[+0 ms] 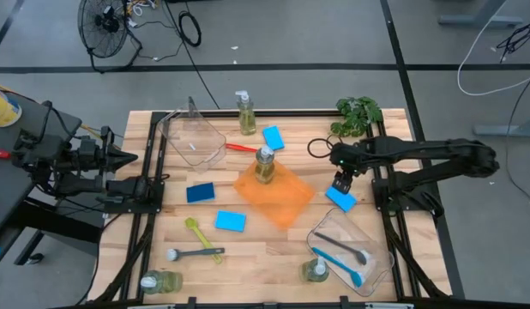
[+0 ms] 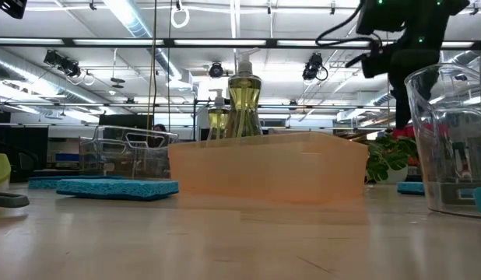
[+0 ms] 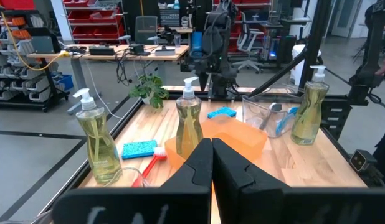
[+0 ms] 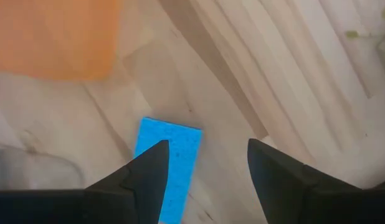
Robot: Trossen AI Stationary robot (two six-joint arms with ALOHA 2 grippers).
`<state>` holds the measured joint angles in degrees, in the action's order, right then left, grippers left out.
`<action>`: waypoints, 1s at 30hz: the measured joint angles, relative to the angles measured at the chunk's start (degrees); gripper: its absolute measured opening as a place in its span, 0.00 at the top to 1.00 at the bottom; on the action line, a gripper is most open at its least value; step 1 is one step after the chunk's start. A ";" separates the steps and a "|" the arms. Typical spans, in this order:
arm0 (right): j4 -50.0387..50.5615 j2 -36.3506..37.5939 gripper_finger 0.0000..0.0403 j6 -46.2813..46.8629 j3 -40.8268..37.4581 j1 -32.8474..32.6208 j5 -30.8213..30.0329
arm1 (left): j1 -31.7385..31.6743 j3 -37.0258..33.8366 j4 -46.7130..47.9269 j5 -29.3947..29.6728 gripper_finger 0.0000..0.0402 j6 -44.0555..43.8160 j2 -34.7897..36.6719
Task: Pick & Place Kitchen Sink Supplies
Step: Put the yellow dish soap into the orange bin
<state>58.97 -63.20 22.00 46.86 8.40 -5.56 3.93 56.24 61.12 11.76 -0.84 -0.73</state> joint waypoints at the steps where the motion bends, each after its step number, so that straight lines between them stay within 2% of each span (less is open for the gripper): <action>1: -0.66 -0.16 0.46 0.27 -0.66 0.00 0.00 | 0.01 -0.01 -0.01 0.01 0.99 0.00 -0.01; 9: -10.81 -0.19 0.46 1.60 -5.80 -0.02 3.52 | 0.00 0.00 0.00 0.01 0.99 0.00 -0.01; 15: -16.26 -0.17 0.46 3.01 -6.24 -0.02 5.20 | 0.01 0.01 0.00 -0.01 0.99 0.00 -0.02; 24: -17.10 -0.17 0.46 4.47 -6.24 -0.15 6.06 | 0.00 0.01 -0.01 0.01 0.99 0.00 -0.02; 30: -18.42 0.80 0.47 -0.84 -6.30 -0.57 9.80 | -0.01 -0.01 -0.02 -0.01 0.99 -0.02 0.00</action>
<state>40.55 -62.40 21.16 40.56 7.84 4.24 3.92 56.23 61.10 11.75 -0.86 -0.73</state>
